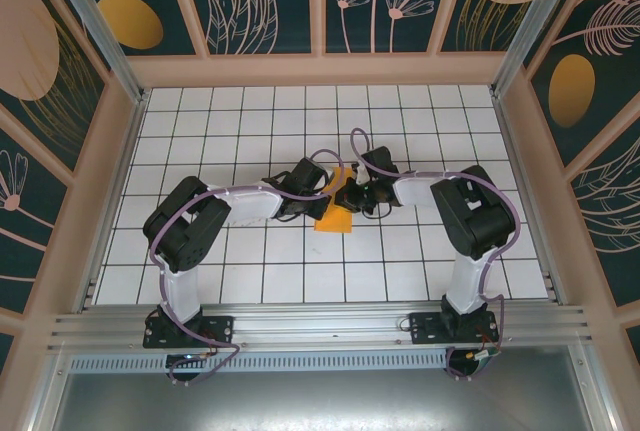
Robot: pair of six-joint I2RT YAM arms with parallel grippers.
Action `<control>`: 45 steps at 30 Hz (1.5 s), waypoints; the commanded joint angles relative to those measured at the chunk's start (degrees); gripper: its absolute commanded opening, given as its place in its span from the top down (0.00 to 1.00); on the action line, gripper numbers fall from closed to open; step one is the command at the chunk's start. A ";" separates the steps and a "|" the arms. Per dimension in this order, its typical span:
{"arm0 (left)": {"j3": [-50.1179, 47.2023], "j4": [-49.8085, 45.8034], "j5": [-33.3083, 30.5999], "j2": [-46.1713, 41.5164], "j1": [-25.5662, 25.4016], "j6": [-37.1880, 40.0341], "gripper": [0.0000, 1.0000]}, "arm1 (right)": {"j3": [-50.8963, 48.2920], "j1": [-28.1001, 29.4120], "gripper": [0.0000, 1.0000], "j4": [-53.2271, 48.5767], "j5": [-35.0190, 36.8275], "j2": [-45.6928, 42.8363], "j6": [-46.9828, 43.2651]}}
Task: Fold a paper plane with a square sheet of paper (fold left side to right side)
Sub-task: Fold the triangle a second time at the center of the table.
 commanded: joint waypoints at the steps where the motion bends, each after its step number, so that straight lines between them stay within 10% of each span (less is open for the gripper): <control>1: -0.78 -1.19 -1.18 1.64 0.36 0.86 1.00 | 0.81 0.45 1.00 -2.34 1.90 1.00 -1.84; 15: -0.21 -1.54 -1.66 1.06 0.38 0.42 0.99 | 0.12 0.41 1.00 -4.46 3.68 1.91 -2.95; 29: 0.74 -5.05 -4.78 -8.60 0.49 -3.36 0.68 | -0.26 0.41 1.00 -5.37 4.11 2.57 -3.40; 45: -9.15 5.17 24.71 -9.35 0.45 -12.59 0.78 | 0.18 0.42 1.00 -5.97 4.10 2.41 -3.91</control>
